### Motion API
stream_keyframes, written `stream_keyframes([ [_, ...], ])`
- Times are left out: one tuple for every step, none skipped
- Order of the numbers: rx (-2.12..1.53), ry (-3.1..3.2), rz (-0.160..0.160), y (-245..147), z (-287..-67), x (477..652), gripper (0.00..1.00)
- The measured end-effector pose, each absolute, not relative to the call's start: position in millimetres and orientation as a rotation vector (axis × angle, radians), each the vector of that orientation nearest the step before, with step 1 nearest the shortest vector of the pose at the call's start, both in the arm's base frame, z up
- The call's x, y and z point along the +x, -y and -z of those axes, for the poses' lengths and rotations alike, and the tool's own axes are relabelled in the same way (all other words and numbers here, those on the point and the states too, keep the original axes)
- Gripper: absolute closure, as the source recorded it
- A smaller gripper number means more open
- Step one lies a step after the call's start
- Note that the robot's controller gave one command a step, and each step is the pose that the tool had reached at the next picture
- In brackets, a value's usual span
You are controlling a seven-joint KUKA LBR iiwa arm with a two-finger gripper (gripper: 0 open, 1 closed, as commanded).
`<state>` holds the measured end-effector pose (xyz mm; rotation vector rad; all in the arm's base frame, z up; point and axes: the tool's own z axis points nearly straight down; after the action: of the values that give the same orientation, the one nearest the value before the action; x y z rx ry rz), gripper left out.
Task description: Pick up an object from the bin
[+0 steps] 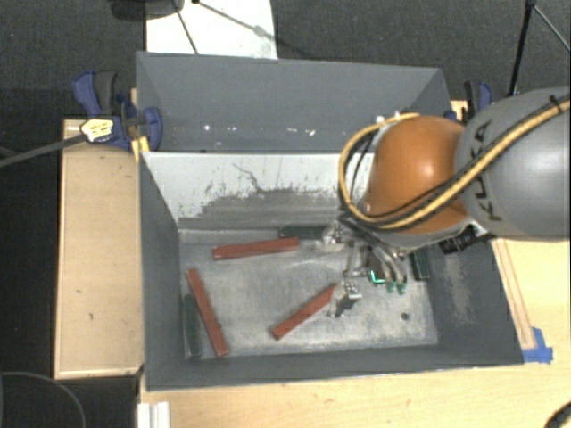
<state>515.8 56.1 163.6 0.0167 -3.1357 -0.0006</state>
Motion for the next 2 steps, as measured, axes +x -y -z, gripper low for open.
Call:
stream_keyframes([
  [0.014,3.144,0.002,-55.9,-167.6,517.7,0.00],
  [0.599,3.086,-0.001,-75.8,-77.1,513.1,1.00],
])
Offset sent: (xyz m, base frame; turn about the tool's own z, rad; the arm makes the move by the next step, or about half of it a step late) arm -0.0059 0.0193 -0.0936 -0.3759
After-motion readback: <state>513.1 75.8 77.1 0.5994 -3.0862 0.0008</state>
